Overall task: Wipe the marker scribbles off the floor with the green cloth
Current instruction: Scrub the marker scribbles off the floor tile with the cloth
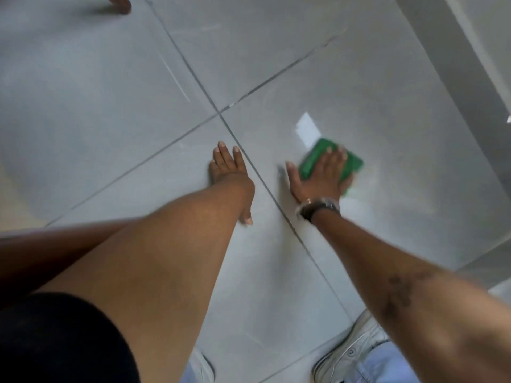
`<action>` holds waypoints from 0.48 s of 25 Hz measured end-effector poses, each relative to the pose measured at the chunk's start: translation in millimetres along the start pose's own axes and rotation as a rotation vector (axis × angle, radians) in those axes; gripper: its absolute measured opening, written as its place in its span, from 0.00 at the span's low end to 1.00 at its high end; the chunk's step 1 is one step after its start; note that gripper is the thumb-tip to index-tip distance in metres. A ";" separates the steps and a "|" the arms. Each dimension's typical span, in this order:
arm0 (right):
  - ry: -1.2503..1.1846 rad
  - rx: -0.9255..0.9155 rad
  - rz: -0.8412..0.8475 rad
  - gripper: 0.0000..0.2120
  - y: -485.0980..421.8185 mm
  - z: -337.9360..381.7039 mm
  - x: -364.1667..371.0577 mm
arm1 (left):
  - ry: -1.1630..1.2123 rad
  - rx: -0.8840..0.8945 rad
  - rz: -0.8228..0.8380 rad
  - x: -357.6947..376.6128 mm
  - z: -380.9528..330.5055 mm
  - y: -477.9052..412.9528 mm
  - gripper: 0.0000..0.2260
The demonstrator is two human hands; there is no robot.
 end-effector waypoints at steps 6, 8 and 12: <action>0.499 -0.677 0.094 0.50 30.5 36.9 19.7 | -0.050 0.015 -0.007 -8.3 3.0 7.4 0.77; 0.507 -0.711 0.089 0.47 67.5 -3.7 28.9 | -0.083 0.046 0.014 -13.1 7.4 16.0 0.74; 0.638 -0.639 0.151 0.36 125.1 -77.3 43.8 | 0.092 0.057 0.026 -0.5 -0.9 43.5 0.52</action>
Point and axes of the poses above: each hand's wrist, its own y-axis away from the middle knuckle, its own x-axis out of the palm, z = x × y, the point moved 9 cm from there along -y, towards the middle knuckle, and after that the axes turned 2 degrees about -x, right-handed, at the moved point
